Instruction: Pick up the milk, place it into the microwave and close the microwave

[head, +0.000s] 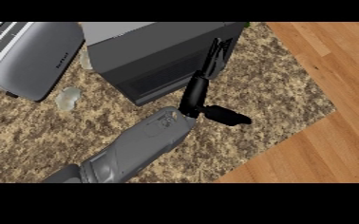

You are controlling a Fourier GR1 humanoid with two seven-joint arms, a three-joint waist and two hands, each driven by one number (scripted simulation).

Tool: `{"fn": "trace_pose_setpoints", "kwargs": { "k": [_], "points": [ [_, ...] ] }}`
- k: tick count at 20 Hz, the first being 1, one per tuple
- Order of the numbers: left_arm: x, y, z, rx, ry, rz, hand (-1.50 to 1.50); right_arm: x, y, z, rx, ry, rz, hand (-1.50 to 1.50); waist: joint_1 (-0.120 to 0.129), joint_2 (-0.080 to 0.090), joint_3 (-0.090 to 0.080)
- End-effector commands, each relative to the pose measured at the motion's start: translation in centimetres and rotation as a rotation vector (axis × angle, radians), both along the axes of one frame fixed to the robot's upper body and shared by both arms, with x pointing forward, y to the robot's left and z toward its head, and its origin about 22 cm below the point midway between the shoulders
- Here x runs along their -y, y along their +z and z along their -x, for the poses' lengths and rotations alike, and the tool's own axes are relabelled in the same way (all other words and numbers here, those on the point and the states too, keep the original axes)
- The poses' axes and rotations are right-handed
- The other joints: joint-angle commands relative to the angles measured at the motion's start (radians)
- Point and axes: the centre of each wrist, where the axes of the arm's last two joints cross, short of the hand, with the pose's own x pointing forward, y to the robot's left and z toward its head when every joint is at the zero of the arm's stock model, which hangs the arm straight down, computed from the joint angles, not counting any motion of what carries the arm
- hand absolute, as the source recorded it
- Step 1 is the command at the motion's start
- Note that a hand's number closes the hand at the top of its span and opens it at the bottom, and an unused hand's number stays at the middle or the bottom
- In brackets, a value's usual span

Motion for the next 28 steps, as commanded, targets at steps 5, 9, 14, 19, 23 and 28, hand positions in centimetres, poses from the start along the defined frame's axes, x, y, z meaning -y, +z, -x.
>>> {"fn": "trace_pose_setpoints", "kwargs": {
  "k": [5, 9, 14, 19, 23, 28],
  "points": [
    [0.4, 1.2, -1.1, 0.003, 0.021, 0.011, -1.50, 0.1, 0.6, -0.4, -0.004, 0.036, 0.002, -1.50, -0.005, 0.003, 0.001],
    [0.4, 1.2, -1.2, 0.004, 0.022, 0.005, -1.50, 0.0, 0.8, -0.6, 0.002, 0.050, -0.009, -1.50, -0.008, 0.002, 0.002],
    [-0.1, 0.3, -1.1, -0.118, 0.032, 0.028, 1.50, 0.0, 1.5, -0.7, 0.018, 0.070, -0.004, -1.50, -0.008, 0.012, 0.002],
    [-2.1, -0.8, -2.8, -0.006, 0.121, -0.197, -1.50, 0.3, 1.4, -0.5, -0.005, 0.055, -0.001, -1.50, 0.020, -0.008, 0.014],
    [-3.8, -0.5, -4.4, 0.031, 0.254, -0.282, -1.50, 0.6, 1.7, -0.4, -0.005, 0.037, 0.001, -1.50, 0.049, -0.013, 0.015],
    [-3.8, -0.1, -5.1, 0.040, 0.287, -0.333, -1.50, 1.0, 1.8, -0.1, -0.006, 0.015, 0.000, -1.50, 0.062, -0.016, 0.015]
  ]
}}
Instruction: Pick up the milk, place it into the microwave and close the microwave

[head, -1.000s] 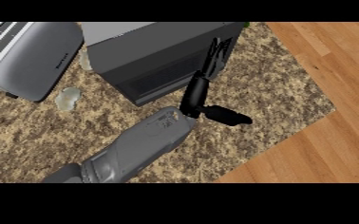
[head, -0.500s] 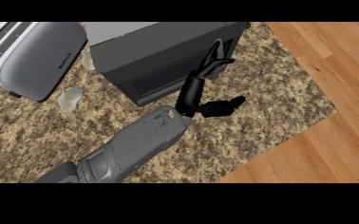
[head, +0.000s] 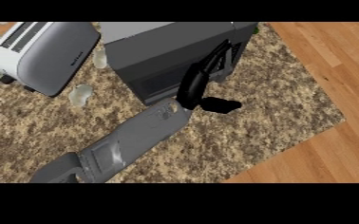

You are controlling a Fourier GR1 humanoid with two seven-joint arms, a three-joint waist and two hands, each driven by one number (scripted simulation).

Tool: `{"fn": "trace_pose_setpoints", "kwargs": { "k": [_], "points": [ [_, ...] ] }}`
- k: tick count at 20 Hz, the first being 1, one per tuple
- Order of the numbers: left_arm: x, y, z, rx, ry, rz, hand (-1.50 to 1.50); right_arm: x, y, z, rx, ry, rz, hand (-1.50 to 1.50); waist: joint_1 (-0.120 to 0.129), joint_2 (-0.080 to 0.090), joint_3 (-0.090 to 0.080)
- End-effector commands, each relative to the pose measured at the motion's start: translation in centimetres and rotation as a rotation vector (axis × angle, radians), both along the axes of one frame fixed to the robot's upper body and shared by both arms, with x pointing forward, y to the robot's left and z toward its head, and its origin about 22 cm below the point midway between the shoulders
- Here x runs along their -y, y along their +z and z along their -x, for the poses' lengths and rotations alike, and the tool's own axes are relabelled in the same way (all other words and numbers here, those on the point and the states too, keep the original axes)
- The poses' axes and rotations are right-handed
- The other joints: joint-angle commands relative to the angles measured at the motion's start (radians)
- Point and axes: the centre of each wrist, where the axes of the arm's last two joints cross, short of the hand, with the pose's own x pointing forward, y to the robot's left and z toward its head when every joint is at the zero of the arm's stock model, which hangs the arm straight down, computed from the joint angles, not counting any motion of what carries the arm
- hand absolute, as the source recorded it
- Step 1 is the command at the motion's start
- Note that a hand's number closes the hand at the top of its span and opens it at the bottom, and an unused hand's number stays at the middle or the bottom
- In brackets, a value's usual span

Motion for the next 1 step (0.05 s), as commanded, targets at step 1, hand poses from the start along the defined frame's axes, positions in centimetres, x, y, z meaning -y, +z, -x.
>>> {"fn": "trace_pose_setpoints", "kwargs": {
  "k": [1],
  "points": [
    [-2.69, -0.31, -2.88, -0.079, 0.236, -0.101, -1.50, 0.46, 0.31, 0.19, -0.004, -0.026, 0.006, -1.50, 0.013, 0.020, 0.000]
  ]
}}
